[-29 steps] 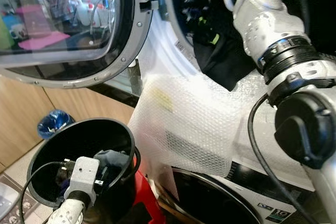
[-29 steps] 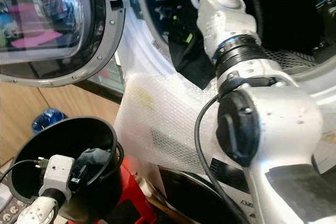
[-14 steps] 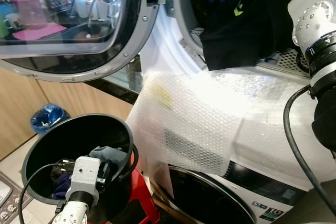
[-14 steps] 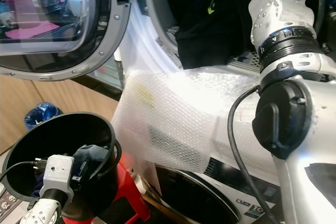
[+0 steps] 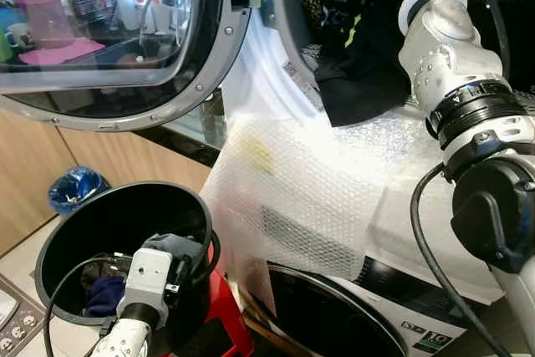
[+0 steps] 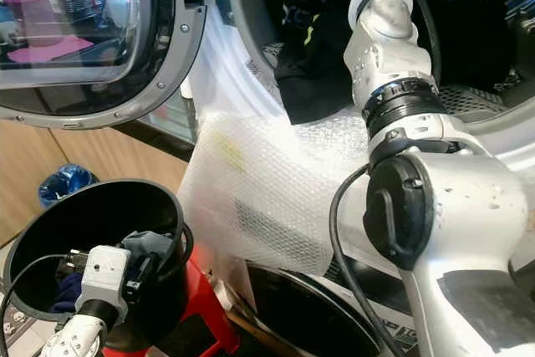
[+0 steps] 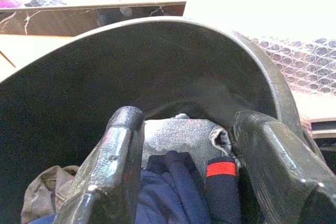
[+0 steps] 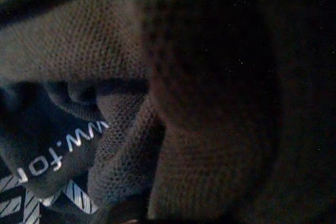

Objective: Clothes washing

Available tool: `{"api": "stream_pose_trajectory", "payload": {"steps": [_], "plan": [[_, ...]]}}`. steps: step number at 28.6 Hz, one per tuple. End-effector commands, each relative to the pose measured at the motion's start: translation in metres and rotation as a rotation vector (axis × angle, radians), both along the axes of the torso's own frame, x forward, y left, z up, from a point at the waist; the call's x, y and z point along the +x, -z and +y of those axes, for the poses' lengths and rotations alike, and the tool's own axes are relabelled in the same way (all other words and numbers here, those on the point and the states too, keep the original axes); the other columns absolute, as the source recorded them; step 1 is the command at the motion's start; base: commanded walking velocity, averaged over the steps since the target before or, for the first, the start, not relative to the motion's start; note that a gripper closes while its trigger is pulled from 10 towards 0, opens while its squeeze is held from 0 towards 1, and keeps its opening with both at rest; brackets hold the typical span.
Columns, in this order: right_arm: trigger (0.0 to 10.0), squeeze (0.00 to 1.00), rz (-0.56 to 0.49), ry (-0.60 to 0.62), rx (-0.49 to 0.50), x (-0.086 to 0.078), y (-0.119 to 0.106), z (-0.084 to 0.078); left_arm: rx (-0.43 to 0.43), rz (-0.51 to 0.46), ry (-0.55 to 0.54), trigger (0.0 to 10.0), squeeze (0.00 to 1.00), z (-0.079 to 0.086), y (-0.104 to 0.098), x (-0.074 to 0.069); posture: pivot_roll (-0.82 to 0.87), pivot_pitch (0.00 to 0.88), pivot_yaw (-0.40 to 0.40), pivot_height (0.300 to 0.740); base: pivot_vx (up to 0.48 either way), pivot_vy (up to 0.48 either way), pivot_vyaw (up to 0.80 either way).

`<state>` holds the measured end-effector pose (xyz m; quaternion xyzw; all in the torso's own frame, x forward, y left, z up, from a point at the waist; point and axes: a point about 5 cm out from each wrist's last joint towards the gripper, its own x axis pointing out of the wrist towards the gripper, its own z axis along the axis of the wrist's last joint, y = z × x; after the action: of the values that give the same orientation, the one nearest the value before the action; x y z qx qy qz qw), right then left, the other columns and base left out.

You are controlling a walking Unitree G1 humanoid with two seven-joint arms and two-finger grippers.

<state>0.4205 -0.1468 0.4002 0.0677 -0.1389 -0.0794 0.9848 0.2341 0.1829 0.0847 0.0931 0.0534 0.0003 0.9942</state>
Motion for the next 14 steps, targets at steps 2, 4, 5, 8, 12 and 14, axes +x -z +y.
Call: {"api": "stream_pose_trajectory", "payload": {"steps": [2,4,5,8,12,14], "plan": [[10.0,0.00,0.026,-0.007,0.014,0.001,0.005,-0.002,0.001,-0.003,0.006,10.0,0.00,0.000,-0.003,-0.003,0.13,0.016,-0.011,0.740,0.000,0.000,0.00],[10.0,0.00,0.022,-0.012,0.015,0.001,0.004,-0.002,0.000,-0.009,-0.005,10.0,0.00,0.001,-0.004,-0.004,0.13,0.021,-0.008,0.740,0.000,0.000,0.00],[10.0,0.00,0.020,-0.013,0.015,0.001,0.004,-0.002,0.000,-0.012,-0.009,10.0,0.00,0.002,-0.005,-0.004,0.13,0.021,-0.007,0.740,0.000,0.000,0.00],[10.0,0.00,0.015,-0.015,0.013,0.001,0.002,-0.002,0.011,-0.028,-0.021,10.0,0.00,0.004,-0.008,-0.004,0.13,0.021,-0.007,0.740,0.000,0.000,0.00],[10.0,0.00,0.017,-0.023,0.020,0.001,0.003,-0.001,0.015,-0.091,-0.061,10.0,0.00,0.010,-0.019,-0.004,0.13,0.030,-0.003,0.740,0.191,0.000,0.00],[10.0,0.00,0.017,-0.026,0.020,0.001,0.003,-0.001,0.015,-0.099,-0.063,10.0,0.00,0.010,-0.021,-0.004,0.13,0.030,-0.003,0.740,0.255,0.000,0.00]]}}
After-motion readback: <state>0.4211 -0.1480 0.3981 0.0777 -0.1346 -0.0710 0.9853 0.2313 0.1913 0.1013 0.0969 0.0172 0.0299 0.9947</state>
